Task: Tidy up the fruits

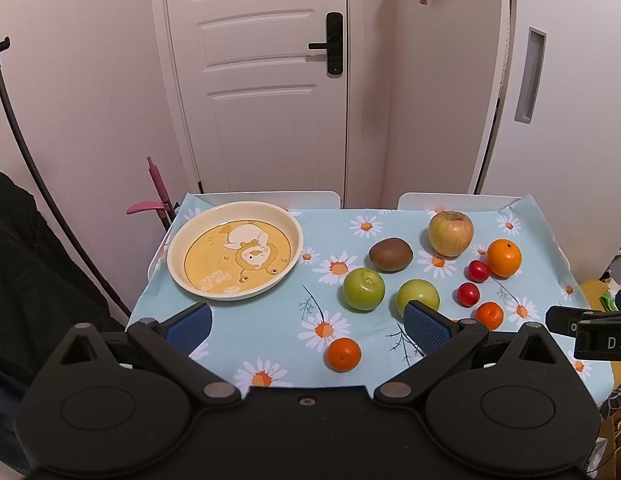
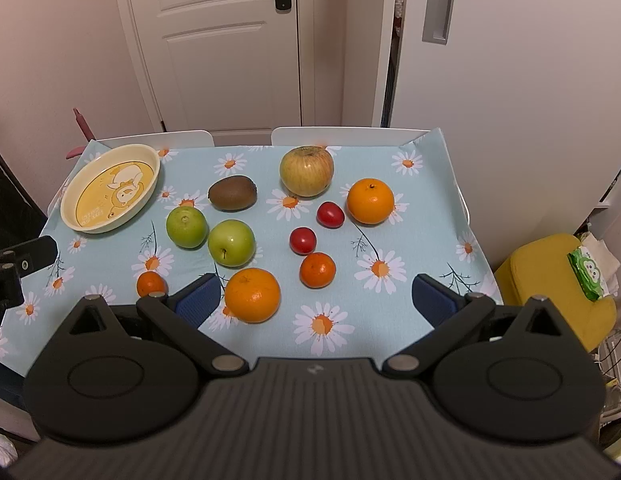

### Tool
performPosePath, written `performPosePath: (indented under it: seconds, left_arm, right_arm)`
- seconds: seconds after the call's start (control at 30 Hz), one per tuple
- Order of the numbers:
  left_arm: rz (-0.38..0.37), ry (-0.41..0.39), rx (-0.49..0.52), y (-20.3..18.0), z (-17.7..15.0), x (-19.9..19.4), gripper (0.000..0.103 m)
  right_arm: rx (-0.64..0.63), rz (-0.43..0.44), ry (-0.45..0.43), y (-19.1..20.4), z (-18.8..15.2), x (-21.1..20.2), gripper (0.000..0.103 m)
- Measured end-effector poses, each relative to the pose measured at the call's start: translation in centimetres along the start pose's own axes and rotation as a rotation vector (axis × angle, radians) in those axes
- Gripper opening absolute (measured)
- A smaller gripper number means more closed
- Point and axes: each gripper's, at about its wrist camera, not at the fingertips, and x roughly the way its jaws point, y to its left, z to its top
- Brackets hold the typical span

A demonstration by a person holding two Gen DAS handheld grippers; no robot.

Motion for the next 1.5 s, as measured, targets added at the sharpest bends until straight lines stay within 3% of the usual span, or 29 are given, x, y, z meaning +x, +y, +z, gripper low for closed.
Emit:
performPosePath:
  seconds: [1.5]
  left_arm:
    - [0.0, 0.009, -0.01, 0.68, 0.17, 0.43, 0.103]
  right_arm:
    - [0.004, 0.004, 0.002, 0.09, 0.03, 0.07, 0.103]
